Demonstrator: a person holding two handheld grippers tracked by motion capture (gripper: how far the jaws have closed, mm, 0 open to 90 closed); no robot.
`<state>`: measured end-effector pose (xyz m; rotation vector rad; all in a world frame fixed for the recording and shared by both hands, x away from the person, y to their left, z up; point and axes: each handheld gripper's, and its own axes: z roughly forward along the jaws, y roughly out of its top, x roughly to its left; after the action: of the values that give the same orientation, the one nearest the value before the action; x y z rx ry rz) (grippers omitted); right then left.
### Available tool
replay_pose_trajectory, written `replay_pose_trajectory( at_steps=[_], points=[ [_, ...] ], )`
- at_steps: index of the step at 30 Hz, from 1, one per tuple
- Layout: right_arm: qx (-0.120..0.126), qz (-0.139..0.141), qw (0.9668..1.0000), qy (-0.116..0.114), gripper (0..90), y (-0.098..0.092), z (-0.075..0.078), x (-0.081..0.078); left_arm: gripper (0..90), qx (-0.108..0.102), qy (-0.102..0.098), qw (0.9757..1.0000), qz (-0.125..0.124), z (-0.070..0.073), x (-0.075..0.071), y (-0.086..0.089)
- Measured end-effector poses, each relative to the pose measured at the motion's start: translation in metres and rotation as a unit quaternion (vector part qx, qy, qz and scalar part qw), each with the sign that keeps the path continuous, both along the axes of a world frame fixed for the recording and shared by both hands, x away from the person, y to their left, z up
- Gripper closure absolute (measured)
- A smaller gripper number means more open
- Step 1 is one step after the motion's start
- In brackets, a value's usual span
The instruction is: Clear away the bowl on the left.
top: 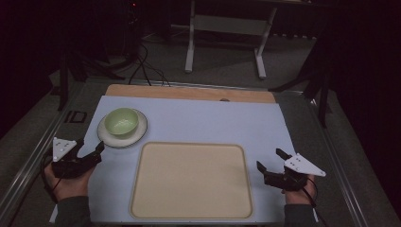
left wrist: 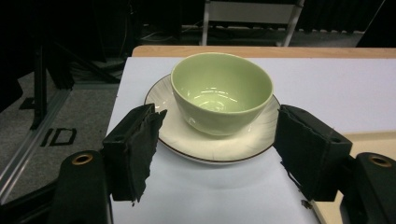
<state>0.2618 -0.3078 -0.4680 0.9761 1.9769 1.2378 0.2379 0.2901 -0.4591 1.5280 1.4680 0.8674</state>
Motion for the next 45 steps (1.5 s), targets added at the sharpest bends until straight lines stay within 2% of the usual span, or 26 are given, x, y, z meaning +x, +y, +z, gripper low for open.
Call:
replay_pose_trajectory(
  at_steps=[7, 16, 25, 29, 32, 35, 39, 45],
  points=[
    [0.006, -0.001, 1.0000, -0.002, 14.3, 0.000, 0.000, 0.002, 31.6, 0.000, 0.001, 1.0000, 0.001, 0.000, 0.000, -0.001],
    [0.001, -0.001, 1.0000, -0.003, 14.3, -0.001, 0.000, 0.002, 34.1, -0.001, 0.002, 1.0000, -0.003, 0.000, -0.002, -0.002],
    [0.000, -0.004, 1.0000, -0.006, 14.3, -0.001, 0.000, 0.002, 35.8, 0.003, 0.003, 0.9999, -0.010, 0.006, 0.001, -0.001],
    [0.000, -0.003, 1.0000, -0.008, 14.3, -0.001, 0.000, 0.002, 35.9, -0.002, 0.003, 0.9999, -0.014, 0.011, 0.004, 0.000],
    [0.001, -0.003, 1.0000, -0.008, 14.3, -0.002, 0.000, 0.002, 35.9, 0.002, 0.004, 0.9998, -0.019, 0.012, 0.006, 0.000],
    [0.000, -0.003, 1.0000, -0.007, 14.3, -0.001, 0.000, 0.002, 35.8, 0.007, 0.007, 0.9996, -0.026, 0.016, 0.011, 0.001],
    [0.000, -0.003, 1.0000, -0.008, 14.3, 0.000, 0.000, 0.002, 35.9, 0.003, 0.010, 0.9994, -0.033, 0.019, 0.018, 0.003],
    [-0.001, -0.005, 1.0000, -0.006, 14.3, -0.001, -0.001, 0.002, 36.1, -0.001, 0.003, 0.9989, -0.047, 0.024, 0.028, 0.003]
  ],
)
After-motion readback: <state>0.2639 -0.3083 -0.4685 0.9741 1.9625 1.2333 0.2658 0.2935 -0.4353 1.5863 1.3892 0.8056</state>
